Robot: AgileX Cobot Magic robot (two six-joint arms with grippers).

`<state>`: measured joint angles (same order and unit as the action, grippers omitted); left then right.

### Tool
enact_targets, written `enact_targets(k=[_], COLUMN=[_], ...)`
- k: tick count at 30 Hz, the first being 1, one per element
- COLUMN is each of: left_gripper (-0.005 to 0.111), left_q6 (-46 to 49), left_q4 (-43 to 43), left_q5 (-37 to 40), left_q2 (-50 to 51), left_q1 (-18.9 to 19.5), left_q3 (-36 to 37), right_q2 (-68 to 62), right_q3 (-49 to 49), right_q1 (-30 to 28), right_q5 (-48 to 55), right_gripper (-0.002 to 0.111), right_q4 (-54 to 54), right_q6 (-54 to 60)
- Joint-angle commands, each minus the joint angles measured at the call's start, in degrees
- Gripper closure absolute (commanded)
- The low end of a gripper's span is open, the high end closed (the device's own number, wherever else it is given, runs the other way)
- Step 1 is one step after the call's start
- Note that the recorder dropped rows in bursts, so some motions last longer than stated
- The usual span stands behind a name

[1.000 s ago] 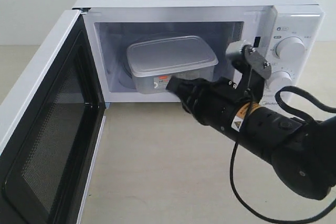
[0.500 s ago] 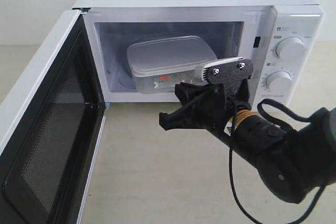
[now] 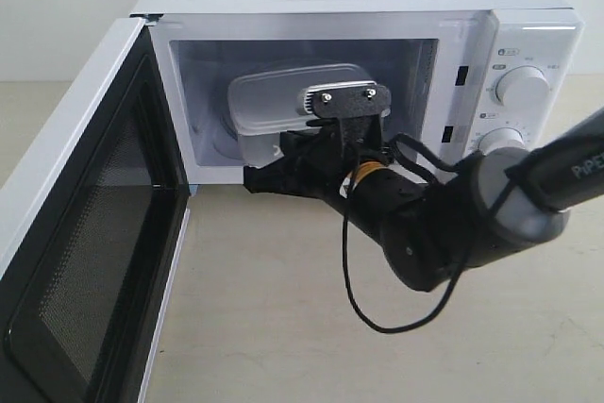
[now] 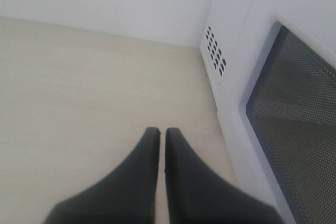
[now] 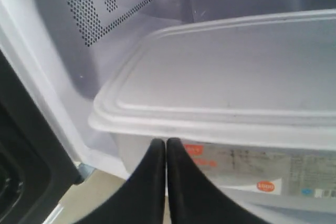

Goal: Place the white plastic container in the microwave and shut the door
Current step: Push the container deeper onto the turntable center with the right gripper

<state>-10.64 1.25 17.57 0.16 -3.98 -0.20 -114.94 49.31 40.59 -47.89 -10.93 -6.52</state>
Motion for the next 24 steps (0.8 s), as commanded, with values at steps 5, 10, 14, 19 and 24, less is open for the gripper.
enact_targets(k=[5, 10, 14, 19, 24], left_gripper=[0.102, 0.102, 0.102, 0.102, 0.102], left_q6=[0.24, 0.24, 0.24, 0.24, 0.24], left_q4=[0.07, 0.07, 0.07, 0.07, 0.07], left_q5=[0.05, 0.05, 0.05, 0.05, 0.05], left_q2=[-0.16, -0.16, -0.16, -0.16, -0.16], left_q1=[0.30, 0.30, 0.30, 0.30, 0.30], left_q3=[0.20, 0.20, 0.20, 0.20, 0.20], right_q2=[-4.07, -4.55, -4.55, -4.55, -4.55], right_q3=[8.44, 11.10, 11.38, 11.38, 11.38], right_q1=[-0.39, -1.87, -2.88, -2.91, -3.50], right_q5=[5.89, 8.56, 9.39, 8.43, 8.56], right_gripper=[0.108, 0.108, 0.108, 0.108, 0.108], right_q4=[-4.65, -4.14, -3.94, -4.72, -5.28], right_q6=[5.66, 6.52, 7.29, 7.69, 8.11])
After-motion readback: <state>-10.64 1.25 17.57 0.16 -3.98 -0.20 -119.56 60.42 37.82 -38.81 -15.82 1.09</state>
